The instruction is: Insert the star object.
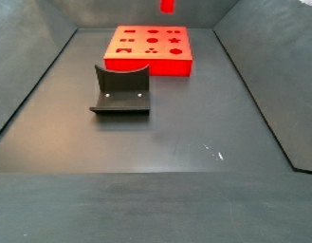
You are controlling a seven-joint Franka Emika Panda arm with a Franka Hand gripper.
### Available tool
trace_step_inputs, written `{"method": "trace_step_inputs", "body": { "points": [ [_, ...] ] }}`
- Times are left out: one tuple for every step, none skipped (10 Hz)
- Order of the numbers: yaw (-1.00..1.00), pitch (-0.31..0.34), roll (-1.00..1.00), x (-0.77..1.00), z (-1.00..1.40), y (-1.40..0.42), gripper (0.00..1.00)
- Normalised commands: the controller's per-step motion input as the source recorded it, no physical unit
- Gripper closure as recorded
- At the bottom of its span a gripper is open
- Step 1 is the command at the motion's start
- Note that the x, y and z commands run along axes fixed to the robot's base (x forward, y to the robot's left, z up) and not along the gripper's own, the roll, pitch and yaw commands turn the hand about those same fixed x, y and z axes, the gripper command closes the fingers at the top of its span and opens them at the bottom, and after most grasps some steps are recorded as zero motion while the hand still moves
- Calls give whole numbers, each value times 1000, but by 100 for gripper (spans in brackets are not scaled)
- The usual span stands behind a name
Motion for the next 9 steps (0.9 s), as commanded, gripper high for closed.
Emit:
{"method": "trace_step_inputs", "body": {
  "points": [
    [-534, 20, -156, -6, -483, 0, 100],
    [-520, 81, -63, 0, -440, 0, 100],
    [-489, 127, -36, 0, -397, 0, 100],
    [-360, 133, -39, 43, -249, 0, 100],
    [-137, 104, 36, 0, -103, -9, 100],
    [-31, 74, 33, 23, -197, -3, 100],
    [-14, 59, 0, 74, -271, -6, 100],
    [-40, 34, 1, 0, -226, 0, 100],
    [-37, 23, 3, 0, -206, 0, 100]
  ]
}}
